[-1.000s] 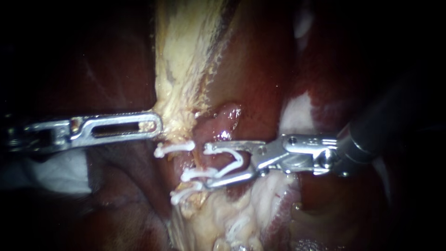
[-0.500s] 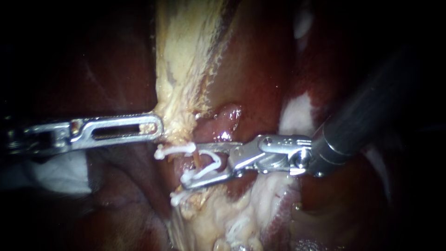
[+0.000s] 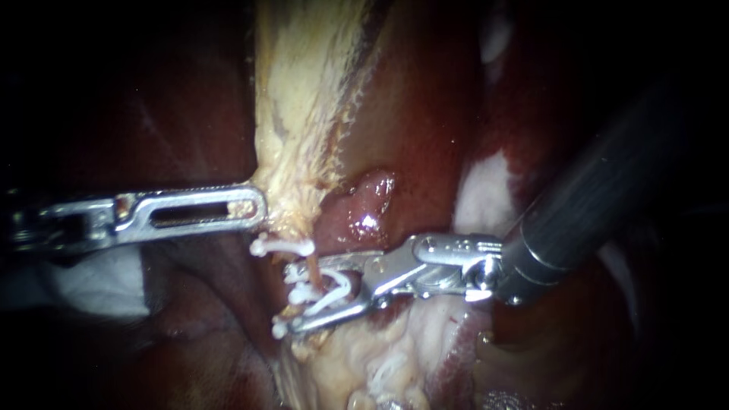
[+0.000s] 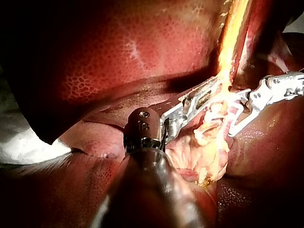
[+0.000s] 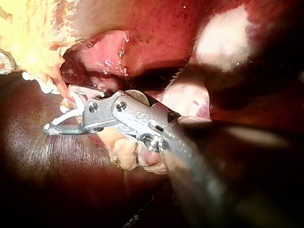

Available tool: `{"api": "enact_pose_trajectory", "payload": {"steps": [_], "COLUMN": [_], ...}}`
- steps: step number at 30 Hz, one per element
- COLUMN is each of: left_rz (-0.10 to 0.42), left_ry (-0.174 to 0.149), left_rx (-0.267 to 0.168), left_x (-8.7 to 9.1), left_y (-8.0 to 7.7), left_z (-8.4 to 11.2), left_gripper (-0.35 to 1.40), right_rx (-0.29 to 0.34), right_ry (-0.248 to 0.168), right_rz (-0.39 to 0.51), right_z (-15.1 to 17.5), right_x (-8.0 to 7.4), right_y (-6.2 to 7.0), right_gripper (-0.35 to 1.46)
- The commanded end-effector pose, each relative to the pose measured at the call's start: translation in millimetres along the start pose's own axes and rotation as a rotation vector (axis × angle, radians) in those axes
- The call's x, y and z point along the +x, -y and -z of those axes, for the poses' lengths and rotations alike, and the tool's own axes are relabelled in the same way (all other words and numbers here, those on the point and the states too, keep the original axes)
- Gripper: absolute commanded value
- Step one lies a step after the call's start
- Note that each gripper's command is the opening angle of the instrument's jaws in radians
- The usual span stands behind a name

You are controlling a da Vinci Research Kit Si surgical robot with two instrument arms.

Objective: Clipping second clip right tube

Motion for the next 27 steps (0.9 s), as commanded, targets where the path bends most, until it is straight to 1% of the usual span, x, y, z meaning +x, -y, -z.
{"api": "enact_pose_trajectory", "payload": {"steps": [1, 2, 4, 5, 6, 7, 9, 12, 27], "left_rz": [0.0, 0.0, 0.0, 0.0, 0.0, 0.0, 0.0, 0.0, 0.001], "left_ry": [0.0, 0.0, 0.0, 0.0, 0.0, 0.0, 0.0, 0.0, 0.001], "left_rx": [0.001, 0.001, 0.001, 0.001, 0.001, 0.001, 0.0, 0.0, 0.0], "left_x": [0.0, 0.0, 0.0, 0.0, 0.0, 0.0, 0.0, 0.0, 0.0], "left_y": [0.0, 0.0, 0.0, 0.0, 0.0, 0.0, 0.0, 0.0, 0.0], "left_z": [0.0, 0.0, -0.1, -0.1, -0.1, -0.1, -0.1, -0.1, -0.3], "left_gripper": [-0.35, -0.35, -0.35, -0.35, -0.35, -0.35, -0.35, -0.35, -0.35], "right_rx": [-0.016, -0.031, -0.056, -0.075, -0.091, -0.109, -0.131, -0.145, -0.144], "right_ry": [-0.002, -0.008, 0.002, 0.019, 0.037, 0.066, 0.091, 0.09, 0.091], "right_rz": [-0.001, -0.001, -0.014, -0.015, -0.022, -0.03, -0.035, -0.041, -0.04], "right_z": [0.1, 0.1, 0.3, 0.5, 0.7, 0.9, 1.2, 1.6, 1.7], "right_x": [-0.1, -0.1, 0.0, 0.1, 0.2, 0.3, 0.5, 0.8, 0.6], "right_y": [-0.1, -0.2, -0.4, -0.5, -0.5, -0.5, -0.5, -0.5, -0.4], "right_gripper": [0.35, 0.26, -0.1, -0.33, -0.35, -0.35, -0.35, -0.35, -0.35]}}
